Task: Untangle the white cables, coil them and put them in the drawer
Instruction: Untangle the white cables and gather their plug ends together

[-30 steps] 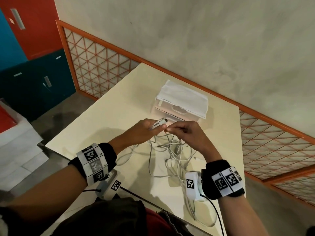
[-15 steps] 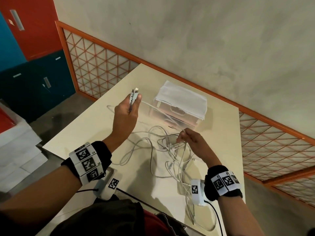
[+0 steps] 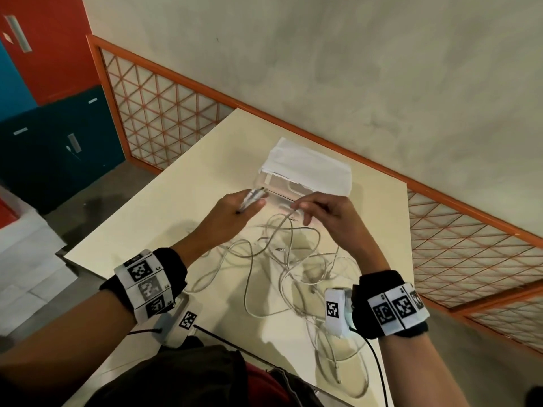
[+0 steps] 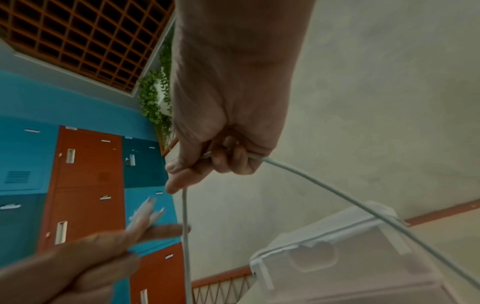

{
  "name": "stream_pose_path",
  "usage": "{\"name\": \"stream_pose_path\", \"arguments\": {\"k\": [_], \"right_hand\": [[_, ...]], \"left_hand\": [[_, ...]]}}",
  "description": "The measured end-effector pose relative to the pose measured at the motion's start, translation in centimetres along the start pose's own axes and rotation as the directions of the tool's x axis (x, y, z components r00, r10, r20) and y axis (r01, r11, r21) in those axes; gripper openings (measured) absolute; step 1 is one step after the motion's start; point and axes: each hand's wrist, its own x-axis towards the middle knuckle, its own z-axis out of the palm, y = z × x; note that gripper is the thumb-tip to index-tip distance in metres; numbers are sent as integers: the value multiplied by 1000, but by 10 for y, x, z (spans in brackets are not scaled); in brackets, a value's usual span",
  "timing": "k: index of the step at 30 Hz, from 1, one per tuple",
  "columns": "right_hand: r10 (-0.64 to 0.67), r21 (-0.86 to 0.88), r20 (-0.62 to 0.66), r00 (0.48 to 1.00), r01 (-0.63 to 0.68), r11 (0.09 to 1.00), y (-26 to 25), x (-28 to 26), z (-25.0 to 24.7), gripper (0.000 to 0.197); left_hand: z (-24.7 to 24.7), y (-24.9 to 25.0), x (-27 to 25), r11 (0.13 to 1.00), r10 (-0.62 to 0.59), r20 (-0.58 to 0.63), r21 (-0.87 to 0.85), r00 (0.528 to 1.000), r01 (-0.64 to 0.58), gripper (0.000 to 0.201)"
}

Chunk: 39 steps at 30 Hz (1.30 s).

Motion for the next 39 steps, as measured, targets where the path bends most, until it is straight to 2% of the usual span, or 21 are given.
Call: {"name": "stream_pose_path", "arguments": {"k": [2,3,4,5,7,9,12,14,16,19,21,23,26,28,29,31,33,36,37,39], "right_hand": [[-17,10,39,999,17,1000,0,0,7,13],[-21,36,33,999,20,999,0,0,8,13],[-18,62,20,1000,17,998,-1,0,8,12],[-7,75,6,1000,7,997,0,0,6,11],[36,67,-12,999,-35,997,7,-4,0,10],[112,0,-26,993,-112,994,21,-13,-7,15],[242,-110,-91,966,-251,962,51,-32,-15,38],[320,-93,-155,935,-336,937,64,-44,-15,50],[346,-25,-209,915,-359,933,67,-48,-13,56],[252,69,-329,910,-242,968,54,-45,-17,45],[177,100,-414,893,-149,984,38,-41,-27,39],[128,110,-442,888,-88,990,24,-38,-38,34],[164,95,-331,929,-140,986,18,-41,-49,25],[264,33,-173,949,-263,964,27,-49,-49,28],[335,-20,-79,939,-338,941,35,-54,-48,28],[476,-133,95,874,-463,876,56,-66,-39,26],[574,-235,197,795,-530,815,79,-77,-27,21],[700,-406,240,673,-585,702,107,-91,-9,20],[728,-443,221,649,-599,668,114,-94,-4,18],[750,-481,143,646,-617,623,124,-98,3,12]], "left_hand": [[7,17,-5,994,0,216,-108,976,24,17],[10,20,-7,994,-1,300,-107,954,35,17],[12,19,-8,994,7,348,-102,937,31,19],[13,16,-9,995,27,347,-96,937,7,21],[12,8,-4,995,63,232,-94,971,-42,26],[6,3,4,994,63,33,-88,997,-60,27],[-13,-1,13,985,25,-232,-163,972,-64,29],[-20,-4,15,985,25,-254,-160,967,-68,30],[-16,-7,12,995,30,-225,-90,974,-51,35],[-8,-13,5,995,36,-236,-80,971,-56,52],[-5,-16,2,998,39,-225,-38,974,-49,56],[-4,-22,2,999,0,-186,38,983,7,58],[-5,-28,3,980,-86,25,183,996,80,58],[-7,-32,2,957,-156,204,274,966,96,47],[-8,-34,1,945,-195,283,311,939,103,43],[-8,-39,-3,913,-259,409,399,875,83,41],[-6,-46,-7,881,-300,461,471,836,56,35],[-5,-50,-7,865,-318,430,496,845,74,24],[-5,-49,-6,867,-316,414,492,853,82,22],[-5,-48,-4,871,-301,385,483,872,87,19]]}}
